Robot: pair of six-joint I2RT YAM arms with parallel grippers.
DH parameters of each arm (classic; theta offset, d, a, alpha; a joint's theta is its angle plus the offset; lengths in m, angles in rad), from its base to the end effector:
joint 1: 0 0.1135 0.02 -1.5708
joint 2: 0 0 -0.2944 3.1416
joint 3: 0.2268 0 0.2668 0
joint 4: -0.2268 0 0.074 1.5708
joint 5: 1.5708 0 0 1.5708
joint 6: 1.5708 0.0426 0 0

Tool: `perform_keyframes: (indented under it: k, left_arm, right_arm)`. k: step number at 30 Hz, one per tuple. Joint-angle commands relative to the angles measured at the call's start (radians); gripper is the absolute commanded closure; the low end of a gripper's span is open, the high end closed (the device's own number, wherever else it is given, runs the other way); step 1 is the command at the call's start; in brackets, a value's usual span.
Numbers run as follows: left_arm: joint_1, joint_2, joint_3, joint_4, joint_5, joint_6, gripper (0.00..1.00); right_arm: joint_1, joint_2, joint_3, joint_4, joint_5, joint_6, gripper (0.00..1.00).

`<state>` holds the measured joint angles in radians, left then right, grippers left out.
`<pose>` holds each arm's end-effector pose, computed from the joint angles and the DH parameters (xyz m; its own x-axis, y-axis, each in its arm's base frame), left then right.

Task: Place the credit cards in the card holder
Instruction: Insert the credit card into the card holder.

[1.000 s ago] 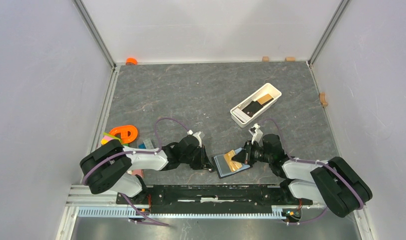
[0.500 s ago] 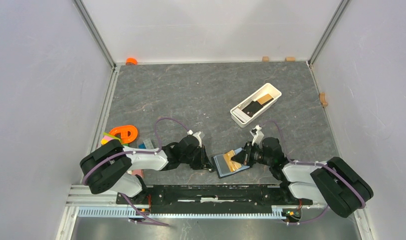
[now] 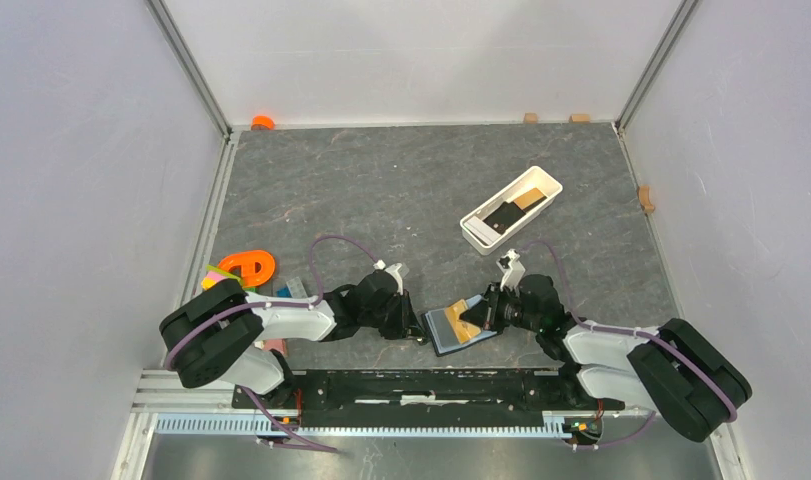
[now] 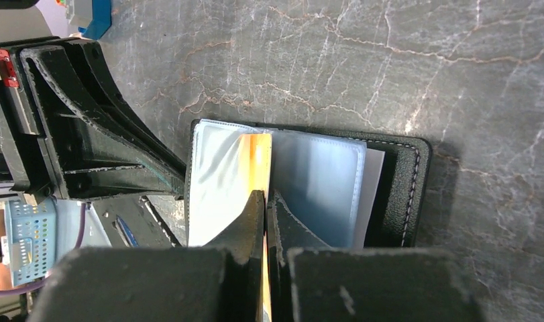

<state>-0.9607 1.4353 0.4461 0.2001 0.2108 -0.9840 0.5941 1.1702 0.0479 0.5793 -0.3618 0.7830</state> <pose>0.1386 -0.2138 0.1388 -0.9629 -0.0439 -0.2664 0.1519 0.7277 -0.6689 0.1320 0.1073 0.1175 -0.8499 0.2220 -0.4778 -0.2470 0.6331 0.7336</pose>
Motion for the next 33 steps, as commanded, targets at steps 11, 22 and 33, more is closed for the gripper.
perform_keyframes:
  k: [11, 22, 33]
  left_arm:
    - [-0.013, -0.004, -0.015, 0.021, -0.024, -0.040, 0.98]
    - [-0.014, -0.013, -0.018, 0.021, -0.030, -0.044, 0.98]
    - [-0.016, 0.005, -0.014, 0.033, -0.024, -0.045, 0.98]
  right_arm:
    - [0.010, 0.083, 0.018, -0.166, 0.060, -0.135, 1.00]
    - [0.010, -0.006, -0.103, -0.200, 0.182, 0.081, 1.00]
    - [0.039, 0.106, -0.076, -0.093, 0.086, 0.065, 1.00]
